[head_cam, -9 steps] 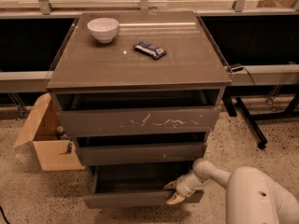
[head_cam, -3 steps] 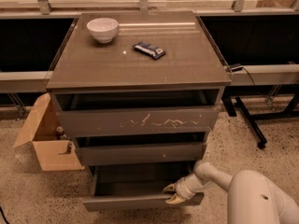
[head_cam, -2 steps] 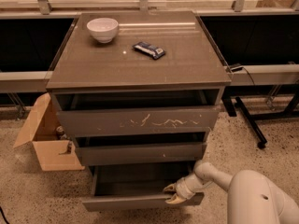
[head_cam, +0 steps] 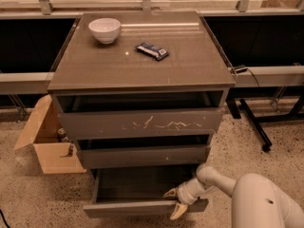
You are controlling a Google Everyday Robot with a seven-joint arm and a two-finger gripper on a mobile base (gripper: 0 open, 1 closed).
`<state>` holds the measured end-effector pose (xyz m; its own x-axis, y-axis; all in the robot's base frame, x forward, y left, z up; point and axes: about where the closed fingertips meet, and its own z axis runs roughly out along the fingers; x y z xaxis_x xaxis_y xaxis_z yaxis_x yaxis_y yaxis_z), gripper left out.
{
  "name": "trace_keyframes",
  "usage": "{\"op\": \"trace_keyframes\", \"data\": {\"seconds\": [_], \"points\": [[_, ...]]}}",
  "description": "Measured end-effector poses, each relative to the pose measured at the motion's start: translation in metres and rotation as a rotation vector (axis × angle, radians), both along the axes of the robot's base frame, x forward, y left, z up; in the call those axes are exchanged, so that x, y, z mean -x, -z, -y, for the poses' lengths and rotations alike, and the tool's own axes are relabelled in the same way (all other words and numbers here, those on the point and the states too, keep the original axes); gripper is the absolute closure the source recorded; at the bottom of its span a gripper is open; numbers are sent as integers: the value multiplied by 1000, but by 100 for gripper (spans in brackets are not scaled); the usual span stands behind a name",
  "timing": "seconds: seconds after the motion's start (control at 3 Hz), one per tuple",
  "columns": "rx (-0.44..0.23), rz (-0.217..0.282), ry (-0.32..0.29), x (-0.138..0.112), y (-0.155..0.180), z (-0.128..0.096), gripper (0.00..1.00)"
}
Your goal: Open bottom drawer
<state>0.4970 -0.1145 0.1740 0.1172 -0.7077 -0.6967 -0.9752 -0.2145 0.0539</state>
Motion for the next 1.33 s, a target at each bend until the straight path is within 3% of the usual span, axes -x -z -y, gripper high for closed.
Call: {"op": "trace_keyframes", "data": {"seconds": [0.33, 1.0, 1.33], "points": [[-29, 0, 2, 15, 1, -2, 0], [-71, -9, 18, 39, -2, -1, 0], [-83, -2, 26, 45, -6, 3, 13]]}}
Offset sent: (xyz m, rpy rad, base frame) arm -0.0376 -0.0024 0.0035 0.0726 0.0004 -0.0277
